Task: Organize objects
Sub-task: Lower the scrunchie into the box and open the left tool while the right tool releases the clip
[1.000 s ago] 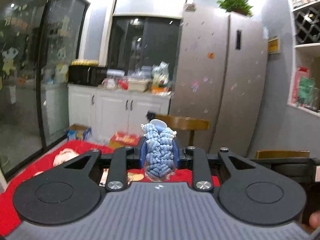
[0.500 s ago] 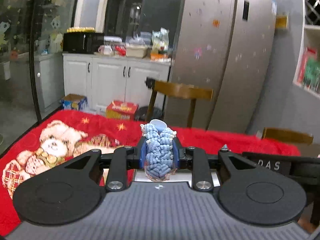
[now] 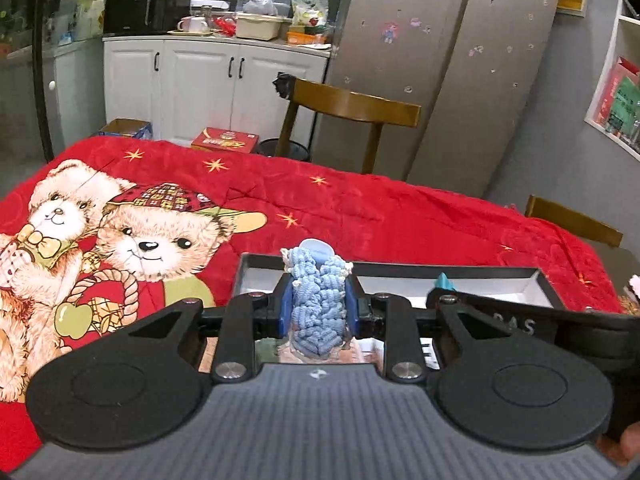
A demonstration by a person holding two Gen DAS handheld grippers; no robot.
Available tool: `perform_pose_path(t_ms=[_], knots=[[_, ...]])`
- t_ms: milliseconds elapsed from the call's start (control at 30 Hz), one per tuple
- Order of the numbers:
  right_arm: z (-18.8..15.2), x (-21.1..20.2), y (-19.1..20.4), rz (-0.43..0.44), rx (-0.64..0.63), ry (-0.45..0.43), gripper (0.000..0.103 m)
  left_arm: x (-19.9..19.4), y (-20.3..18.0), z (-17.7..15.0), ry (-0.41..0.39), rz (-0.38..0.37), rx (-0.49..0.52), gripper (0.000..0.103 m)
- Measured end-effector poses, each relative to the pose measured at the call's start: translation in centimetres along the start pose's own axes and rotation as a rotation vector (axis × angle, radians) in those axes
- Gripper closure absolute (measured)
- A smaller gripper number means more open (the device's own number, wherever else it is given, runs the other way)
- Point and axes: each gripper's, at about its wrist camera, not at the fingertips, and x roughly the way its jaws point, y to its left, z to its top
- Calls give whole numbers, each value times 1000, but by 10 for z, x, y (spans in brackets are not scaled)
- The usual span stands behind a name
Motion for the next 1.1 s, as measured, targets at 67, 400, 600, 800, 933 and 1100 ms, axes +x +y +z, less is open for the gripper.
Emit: perform_pose_path(t_ms=[67, 400, 600, 800, 933, 1100], knots=[[-2, 5, -3, 10, 16, 28, 51, 5, 4, -1, 16, -4, -12, 72], [-4, 17, -7, 48, 23, 83, 51, 21, 8, -7, 66, -2, -17, 72], [-4, 19, -3, 74, -6, 88, 51, 24, 13, -7, 83, -2, -43, 72], [-5, 20, 0, 103, -25, 92, 51, 23, 9, -8, 75, 6, -24, 72], [-6, 20, 3, 93, -49, 86, 51, 24, 10, -8, 79, 20, -22, 71], [-6, 20, 4, 93, -60, 85, 51, 25, 11, -8, 86, 23, -28, 71]])
